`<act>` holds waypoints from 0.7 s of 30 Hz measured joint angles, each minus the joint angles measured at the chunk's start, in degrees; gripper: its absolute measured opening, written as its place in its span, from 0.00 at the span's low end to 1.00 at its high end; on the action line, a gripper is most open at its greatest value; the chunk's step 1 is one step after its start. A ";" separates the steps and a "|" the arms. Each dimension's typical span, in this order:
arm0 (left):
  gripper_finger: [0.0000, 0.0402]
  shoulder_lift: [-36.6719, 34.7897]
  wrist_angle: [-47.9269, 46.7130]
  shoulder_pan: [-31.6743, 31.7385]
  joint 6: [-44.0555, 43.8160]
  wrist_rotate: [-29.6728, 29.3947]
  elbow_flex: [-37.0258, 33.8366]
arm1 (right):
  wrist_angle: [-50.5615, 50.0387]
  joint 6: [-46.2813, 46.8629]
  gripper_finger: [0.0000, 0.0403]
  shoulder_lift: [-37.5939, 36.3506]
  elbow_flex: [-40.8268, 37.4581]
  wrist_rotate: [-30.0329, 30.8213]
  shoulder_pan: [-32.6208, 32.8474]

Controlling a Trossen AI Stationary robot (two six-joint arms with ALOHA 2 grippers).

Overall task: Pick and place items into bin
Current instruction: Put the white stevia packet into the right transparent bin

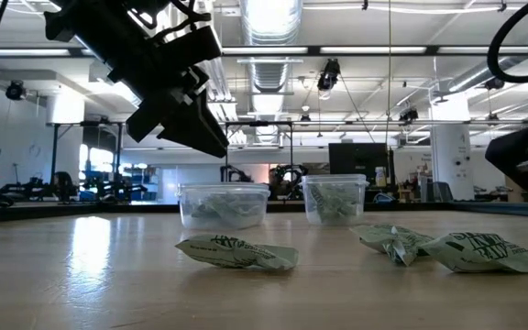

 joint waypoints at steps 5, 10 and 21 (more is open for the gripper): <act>0.34 -0.02 0.08 0.00 0.00 -0.02 0.00 | 0.11 -0.06 0.42 0.58 0.09 -0.29 0.00; 0.34 -0.02 0.06 0.00 0.00 0.00 0.00 | -0.03 -1.49 0.35 0.56 0.09 -0.17 -0.02; 0.34 -0.02 0.06 0.00 0.00 0.00 0.00 | -0.01 -8.08 0.10 0.49 0.46 1.20 -0.04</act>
